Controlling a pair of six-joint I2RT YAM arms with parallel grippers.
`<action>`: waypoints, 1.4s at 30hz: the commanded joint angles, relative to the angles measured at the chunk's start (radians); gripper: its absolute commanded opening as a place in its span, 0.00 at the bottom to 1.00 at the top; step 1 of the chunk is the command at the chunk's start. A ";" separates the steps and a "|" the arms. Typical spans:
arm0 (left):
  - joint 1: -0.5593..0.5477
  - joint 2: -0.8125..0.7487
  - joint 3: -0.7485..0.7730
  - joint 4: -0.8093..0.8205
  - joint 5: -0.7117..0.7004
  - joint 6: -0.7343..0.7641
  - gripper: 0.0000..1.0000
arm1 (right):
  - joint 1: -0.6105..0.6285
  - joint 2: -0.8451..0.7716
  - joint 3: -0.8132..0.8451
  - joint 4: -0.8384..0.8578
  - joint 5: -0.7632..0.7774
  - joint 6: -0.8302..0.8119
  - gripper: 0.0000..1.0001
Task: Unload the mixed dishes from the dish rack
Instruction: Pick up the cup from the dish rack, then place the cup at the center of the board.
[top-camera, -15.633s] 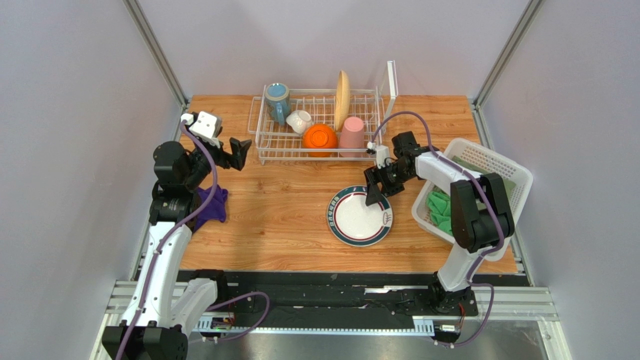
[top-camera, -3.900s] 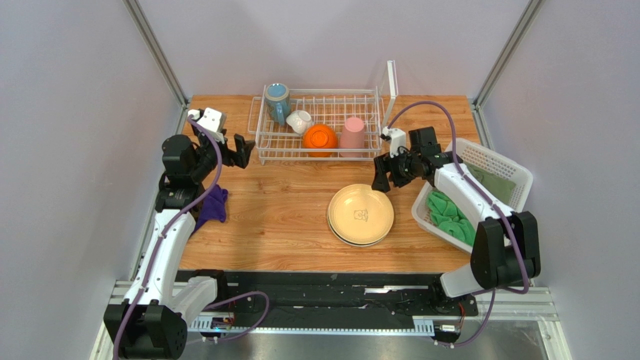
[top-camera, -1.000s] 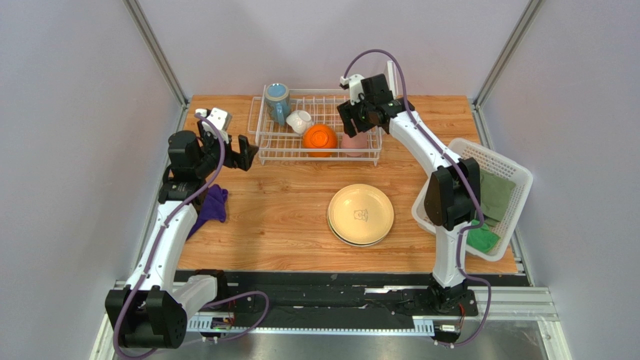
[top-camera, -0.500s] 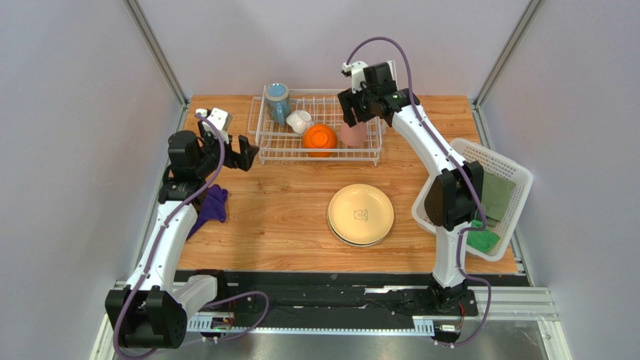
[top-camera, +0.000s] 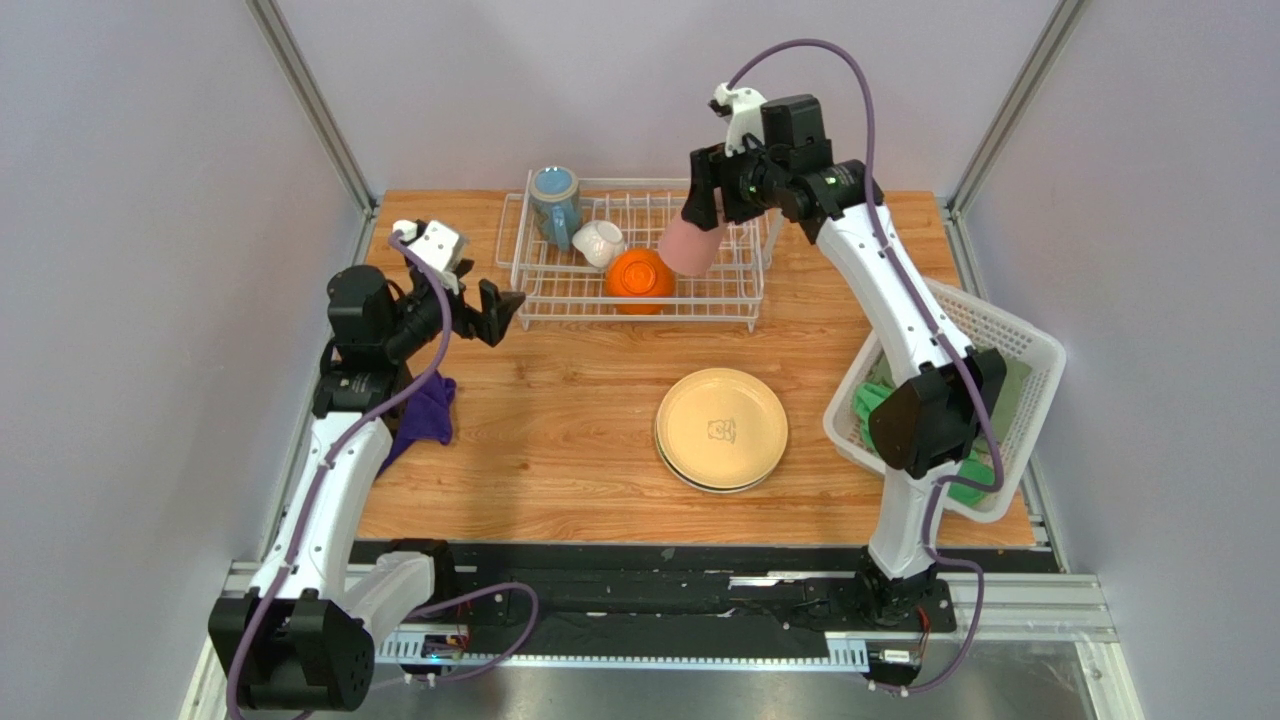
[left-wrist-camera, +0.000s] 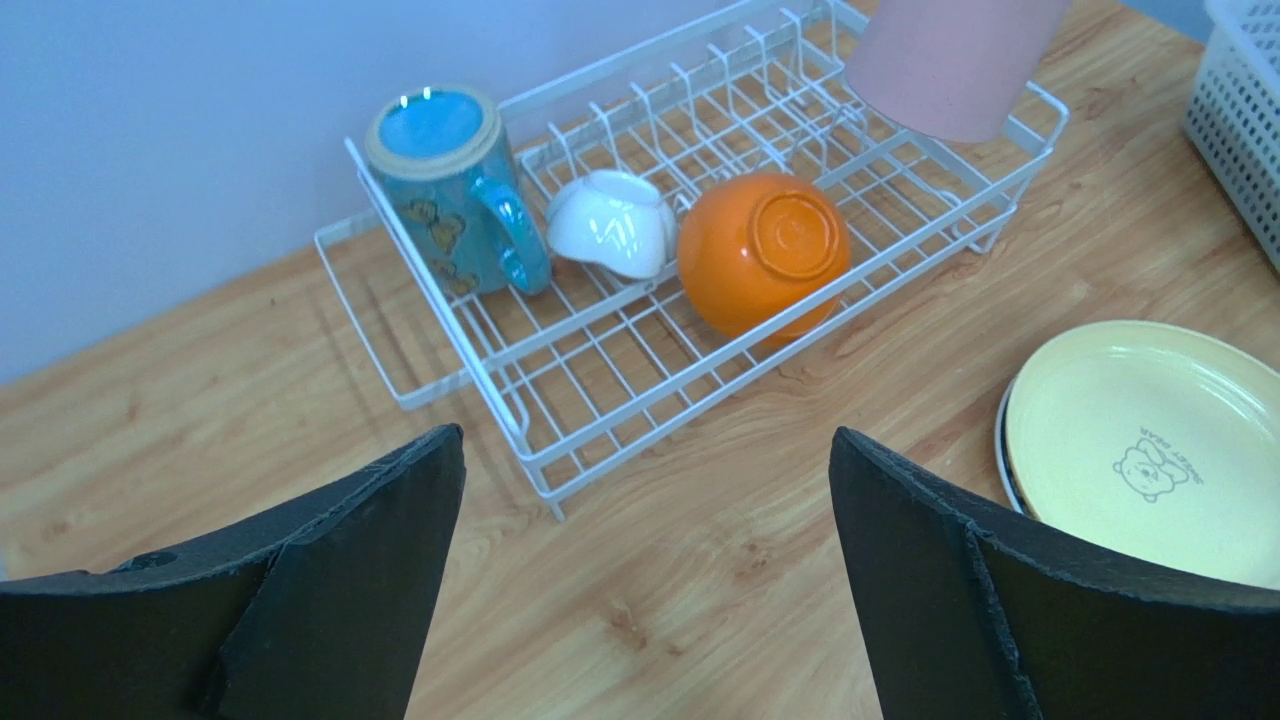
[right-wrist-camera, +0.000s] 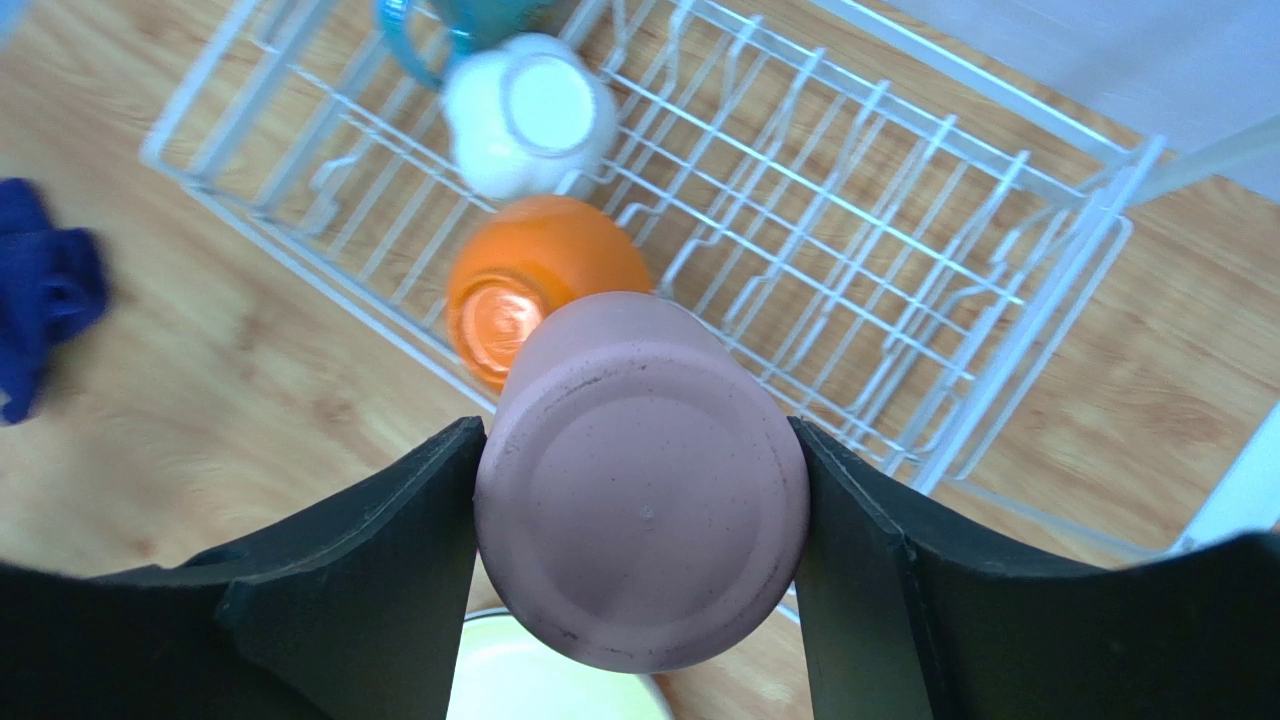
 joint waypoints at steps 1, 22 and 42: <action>-0.004 -0.071 -0.051 0.145 0.118 0.107 0.99 | -0.050 -0.113 -0.044 0.047 -0.263 0.126 0.00; -0.291 -0.042 -0.291 0.579 0.103 0.251 0.96 | -0.128 -0.219 -0.468 0.494 -0.960 0.473 0.00; -0.449 0.086 -0.309 0.831 -0.030 0.193 0.88 | -0.055 -0.212 -0.560 0.606 -1.063 0.539 0.00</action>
